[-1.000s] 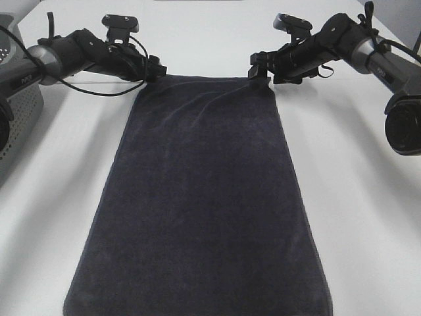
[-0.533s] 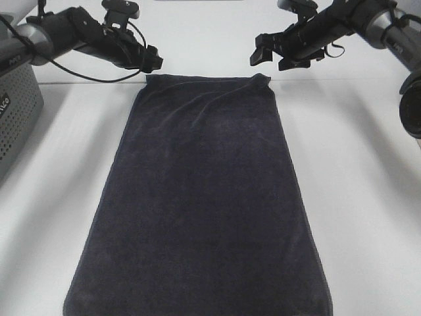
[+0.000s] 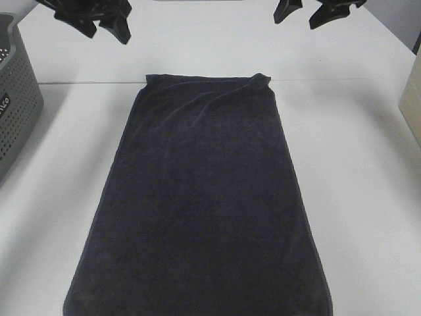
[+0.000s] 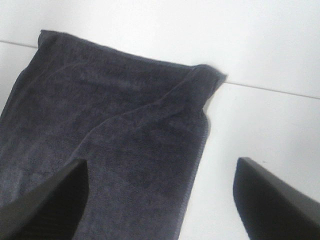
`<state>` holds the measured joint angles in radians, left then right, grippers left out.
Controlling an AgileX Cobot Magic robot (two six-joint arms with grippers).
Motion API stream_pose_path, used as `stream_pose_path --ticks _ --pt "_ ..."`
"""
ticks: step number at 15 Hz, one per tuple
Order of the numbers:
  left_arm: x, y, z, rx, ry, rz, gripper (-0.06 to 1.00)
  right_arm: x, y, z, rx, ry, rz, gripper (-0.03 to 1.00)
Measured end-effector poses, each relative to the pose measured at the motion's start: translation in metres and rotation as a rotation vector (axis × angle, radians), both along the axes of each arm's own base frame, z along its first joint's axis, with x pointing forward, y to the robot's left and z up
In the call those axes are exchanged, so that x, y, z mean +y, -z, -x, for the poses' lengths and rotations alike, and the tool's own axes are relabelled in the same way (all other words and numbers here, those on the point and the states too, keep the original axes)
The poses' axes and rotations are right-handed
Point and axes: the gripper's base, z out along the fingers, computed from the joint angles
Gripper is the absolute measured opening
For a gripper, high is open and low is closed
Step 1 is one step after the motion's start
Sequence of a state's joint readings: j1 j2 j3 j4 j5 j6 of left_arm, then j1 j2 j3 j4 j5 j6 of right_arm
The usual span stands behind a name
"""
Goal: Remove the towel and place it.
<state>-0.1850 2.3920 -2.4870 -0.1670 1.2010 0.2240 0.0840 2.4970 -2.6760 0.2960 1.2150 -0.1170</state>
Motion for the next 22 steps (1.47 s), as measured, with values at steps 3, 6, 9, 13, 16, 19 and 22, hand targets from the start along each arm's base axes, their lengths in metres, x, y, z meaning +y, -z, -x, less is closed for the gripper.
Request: stream_pose_path --ticks 3,6,9,13,16,19,22 --pt "0.069 -0.072 0.018 -0.124 -0.278 -0.028 0.74 -0.010 -0.058 0.024 -0.070 0.096 0.037 0.78" --pt "0.122 -0.112 0.038 -0.193 -0.388 0.042 0.74 -0.017 -0.095 0.059 -0.062 0.142 0.060 0.78" --pt "0.143 -0.135 0.078 -0.169 -0.444 0.038 0.74 -0.024 -0.119 0.120 0.003 0.161 0.073 0.78" --pt "0.154 -0.133 0.173 -0.067 -0.506 -0.046 0.74 -0.033 -0.132 0.226 0.064 0.175 0.074 0.78" --pt "0.140 -0.139 0.275 -0.199 -0.509 -0.026 0.74 -0.041 -0.110 0.322 0.115 0.203 0.065 0.78" --pt "0.128 -0.106 0.377 -0.263 -0.505 -0.039 0.74 -0.053 -0.072 0.426 0.058 0.218 0.083 0.78" --pt "0.121 -0.081 0.431 -0.347 -0.474 -0.057 0.74 -0.060 -0.044 0.481 -0.052 0.226 0.088 0.78"
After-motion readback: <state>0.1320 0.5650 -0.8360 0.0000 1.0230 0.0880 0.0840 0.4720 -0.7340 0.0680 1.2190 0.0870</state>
